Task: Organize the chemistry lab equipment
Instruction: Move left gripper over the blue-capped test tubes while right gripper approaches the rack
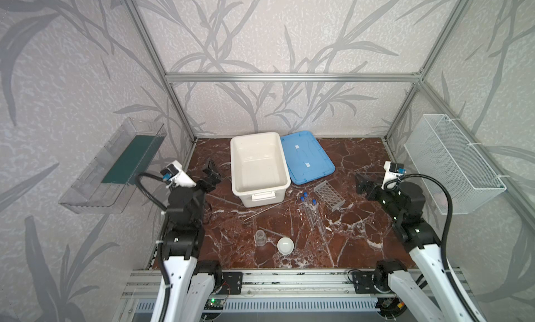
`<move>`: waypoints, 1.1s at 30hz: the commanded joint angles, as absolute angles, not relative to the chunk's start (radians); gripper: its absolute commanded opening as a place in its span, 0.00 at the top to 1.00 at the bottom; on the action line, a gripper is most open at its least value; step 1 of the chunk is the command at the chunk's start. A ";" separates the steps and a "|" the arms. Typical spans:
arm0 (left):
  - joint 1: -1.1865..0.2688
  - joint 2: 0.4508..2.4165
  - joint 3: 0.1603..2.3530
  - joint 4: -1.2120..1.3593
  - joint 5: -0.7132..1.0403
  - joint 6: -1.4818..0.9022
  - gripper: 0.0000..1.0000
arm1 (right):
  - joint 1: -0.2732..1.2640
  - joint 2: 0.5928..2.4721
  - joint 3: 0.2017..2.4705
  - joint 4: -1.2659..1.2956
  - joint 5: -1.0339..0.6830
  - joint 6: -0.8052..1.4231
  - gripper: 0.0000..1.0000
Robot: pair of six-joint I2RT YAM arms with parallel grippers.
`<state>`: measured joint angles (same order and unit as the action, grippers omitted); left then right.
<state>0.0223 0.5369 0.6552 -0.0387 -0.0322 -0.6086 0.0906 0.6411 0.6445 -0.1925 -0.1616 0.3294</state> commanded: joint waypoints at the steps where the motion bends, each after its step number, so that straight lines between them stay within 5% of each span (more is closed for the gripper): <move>1: 0.027 0.545 0.649 -0.054 0.152 -0.802 0.01 | 0.086 0.621 0.709 -0.431 -0.286 0.338 0.01; 6: -0.027 0.705 0.833 -0.283 0.372 -0.807 0.01 | 0.087 0.642 0.765 -0.575 -0.450 0.314 0.01; 16: -0.680 0.919 1.103 -0.666 -0.098 -0.784 0.10 | 0.100 0.680 0.772 -0.639 -0.555 0.331 0.01; 22: -1.013 1.157 1.230 -0.703 -0.325 -0.821 0.04 | 0.171 0.707 0.784 -0.689 -0.482 0.276 0.01; 33: -1.131 1.511 1.293 -0.574 -0.273 -0.879 0.04 | 0.210 0.775 0.719 -0.596 -0.452 0.356 0.08</move>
<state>-1.1236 1.4670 1.2598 -0.5827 -0.2512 -0.8383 0.2058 0.7616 0.7345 -0.6300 -0.4454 0.3408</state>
